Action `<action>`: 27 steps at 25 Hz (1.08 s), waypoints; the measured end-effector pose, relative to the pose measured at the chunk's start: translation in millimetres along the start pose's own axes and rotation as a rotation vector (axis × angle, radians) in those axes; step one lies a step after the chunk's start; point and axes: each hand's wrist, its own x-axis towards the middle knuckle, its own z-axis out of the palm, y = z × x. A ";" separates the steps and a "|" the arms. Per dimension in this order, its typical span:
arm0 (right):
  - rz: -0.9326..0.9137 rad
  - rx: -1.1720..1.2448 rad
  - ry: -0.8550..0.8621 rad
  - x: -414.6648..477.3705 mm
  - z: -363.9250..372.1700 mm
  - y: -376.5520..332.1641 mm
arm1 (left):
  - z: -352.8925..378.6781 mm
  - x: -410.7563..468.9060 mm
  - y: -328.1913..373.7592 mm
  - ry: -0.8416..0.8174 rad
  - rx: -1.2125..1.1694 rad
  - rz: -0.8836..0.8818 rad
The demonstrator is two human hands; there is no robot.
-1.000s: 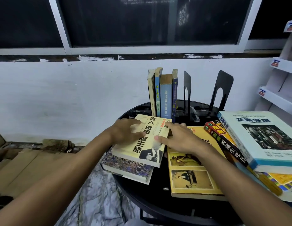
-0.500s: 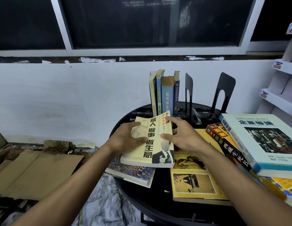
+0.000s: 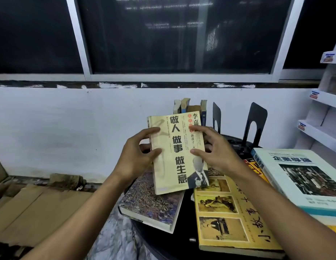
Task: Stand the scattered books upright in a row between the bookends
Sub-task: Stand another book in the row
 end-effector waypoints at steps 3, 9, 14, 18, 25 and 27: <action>-0.040 -0.054 -0.006 3.8 -6.5 -0.7 | 6.9 -8.5 6.0 0.000 0.029 0.077; -0.025 -0.166 -0.010 0.2 -9.2 0.7 | 22.6 -17.5 14.0 -0.023 0.133 0.215; -0.122 -0.126 0.130 -23.5 -12.5 -31.8 | 45.1 -23.6 23.8 -0.005 0.156 0.234; -0.101 0.022 0.071 -38.2 -19.4 -57.5 | 64.8 -27.6 32.8 -0.007 0.103 0.223; 0.002 -0.075 0.294 -56.5 -49.4 -58.2 | 104.9 -32.0 29.0 -0.238 0.181 0.216; 0.006 -0.123 0.343 -59.4 -54.6 -55.9 | 111.0 -31.2 24.4 -0.237 0.250 0.214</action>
